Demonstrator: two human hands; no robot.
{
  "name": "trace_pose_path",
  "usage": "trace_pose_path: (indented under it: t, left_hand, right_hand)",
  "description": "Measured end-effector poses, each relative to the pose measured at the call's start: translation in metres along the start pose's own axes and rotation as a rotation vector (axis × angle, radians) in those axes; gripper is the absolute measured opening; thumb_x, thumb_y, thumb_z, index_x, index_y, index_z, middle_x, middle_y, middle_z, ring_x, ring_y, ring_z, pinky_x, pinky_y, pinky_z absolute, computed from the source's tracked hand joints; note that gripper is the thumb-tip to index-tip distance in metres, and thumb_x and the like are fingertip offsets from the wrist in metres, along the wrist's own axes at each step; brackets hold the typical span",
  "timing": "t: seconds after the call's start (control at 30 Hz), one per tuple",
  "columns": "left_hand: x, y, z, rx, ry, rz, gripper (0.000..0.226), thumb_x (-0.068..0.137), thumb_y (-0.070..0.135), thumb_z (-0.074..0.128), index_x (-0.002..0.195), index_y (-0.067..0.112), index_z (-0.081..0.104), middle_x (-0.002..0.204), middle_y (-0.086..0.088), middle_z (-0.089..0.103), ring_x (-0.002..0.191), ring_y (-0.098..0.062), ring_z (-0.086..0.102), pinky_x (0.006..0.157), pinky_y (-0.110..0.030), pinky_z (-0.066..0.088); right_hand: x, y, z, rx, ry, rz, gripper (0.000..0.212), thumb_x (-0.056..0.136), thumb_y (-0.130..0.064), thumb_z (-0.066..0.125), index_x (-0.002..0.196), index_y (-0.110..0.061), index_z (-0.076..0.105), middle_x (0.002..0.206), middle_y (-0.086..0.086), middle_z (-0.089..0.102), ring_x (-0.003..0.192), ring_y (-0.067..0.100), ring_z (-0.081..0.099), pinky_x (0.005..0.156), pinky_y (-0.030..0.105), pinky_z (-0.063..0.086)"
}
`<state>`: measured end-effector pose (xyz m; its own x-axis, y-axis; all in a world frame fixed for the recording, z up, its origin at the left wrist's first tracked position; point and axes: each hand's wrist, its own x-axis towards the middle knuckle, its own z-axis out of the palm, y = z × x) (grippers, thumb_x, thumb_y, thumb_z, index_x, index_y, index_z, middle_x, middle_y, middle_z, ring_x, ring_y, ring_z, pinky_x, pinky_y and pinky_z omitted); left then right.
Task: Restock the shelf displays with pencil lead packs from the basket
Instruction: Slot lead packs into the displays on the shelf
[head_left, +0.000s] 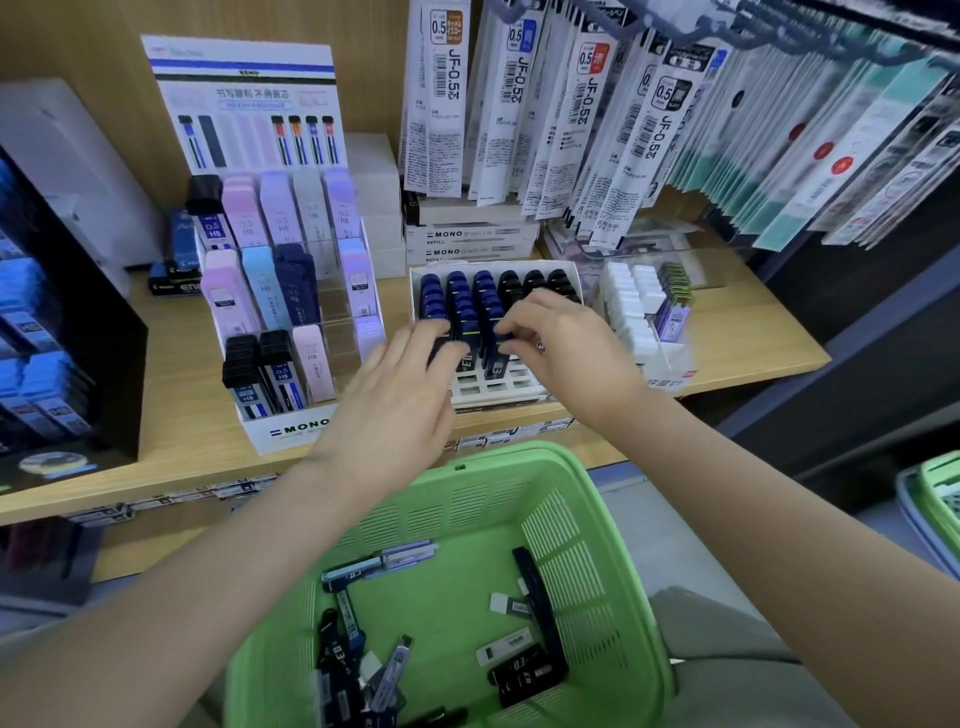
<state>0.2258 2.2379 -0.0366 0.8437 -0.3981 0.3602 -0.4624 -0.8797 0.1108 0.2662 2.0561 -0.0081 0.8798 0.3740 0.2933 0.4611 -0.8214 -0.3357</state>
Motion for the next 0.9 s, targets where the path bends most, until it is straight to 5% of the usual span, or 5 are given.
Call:
trace_pose_path:
  t: [0.13, 0.4, 0.6, 0.8, 0.9]
  left_hand:
    - [0.006, -0.009, 0.001, 0.045, -0.027, 0.022, 0.057, 0.076, 0.005, 0.067, 0.130, -0.001, 0.051, 0.134, -0.020, 0.050, 0.125, -0.034, 0.049, 0.110, -0.036, 0.024]
    - [0.005, -0.010, -0.001, 0.071, -0.041, 0.037, 0.059, 0.072, 0.000, 0.068, 0.129, -0.002, 0.052, 0.134, -0.023, 0.050, 0.124, -0.037, 0.050, 0.106, -0.042, 0.023]
    - [-0.036, 0.004, -0.001, 0.033, 0.054, 0.059, 0.041, 0.071, 0.002, 0.063, 0.112, 0.001, 0.056, 0.106, -0.015, 0.057, 0.099, -0.029, 0.048, 0.089, -0.038, 0.031]
    - [-0.127, 0.011, 0.049, -0.040, -0.240, -0.007, 0.042, 0.061, 0.015, 0.074, 0.101, 0.013, 0.064, 0.093, 0.002, 0.063, 0.089, -0.015, 0.056, 0.087, -0.032, 0.047]
    - [-0.166, 0.014, 0.079, -0.099, -0.517, -0.151, 0.050, 0.068, 0.020, 0.076, 0.115, 0.014, 0.063, 0.110, 0.000, 0.065, 0.100, -0.016, 0.063, 0.091, -0.032, 0.050]
  right_hand:
    - [-0.002, 0.001, 0.003, 0.014, -0.007, 0.033, 0.015, 0.089, -0.009, 0.061, 0.103, -0.006, 0.067, 0.097, 0.006, 0.061, 0.082, 0.025, 0.061, 0.074, 0.044, 0.052]
    - [-0.012, -0.010, -0.005, -0.147, -0.048, 0.029, 0.033, 0.098, -0.015, 0.044, 0.131, -0.011, 0.050, 0.122, 0.006, 0.054, 0.106, 0.024, 0.055, 0.070, 0.031, 0.045]
    - [-0.064, -0.013, 0.009, -0.223, 0.164, -0.061, 0.021, 0.091, -0.016, 0.048, 0.107, -0.008, 0.058, 0.097, 0.006, 0.060, 0.089, 0.022, 0.054, 0.077, 0.024, 0.037]
    - [-0.133, 0.006, 0.068, -0.196, -0.207, -0.135, 0.018, 0.083, -0.013, 0.063, 0.101, -0.010, 0.062, 0.094, 0.004, 0.063, 0.083, 0.023, 0.063, 0.071, 0.036, 0.056]
    - [-0.153, 0.015, 0.106, -0.147, -0.453, -0.121, 0.033, 0.084, -0.013, 0.067, 0.115, -0.009, 0.058, 0.109, 0.007, 0.062, 0.097, 0.023, 0.064, 0.084, 0.036, 0.056]
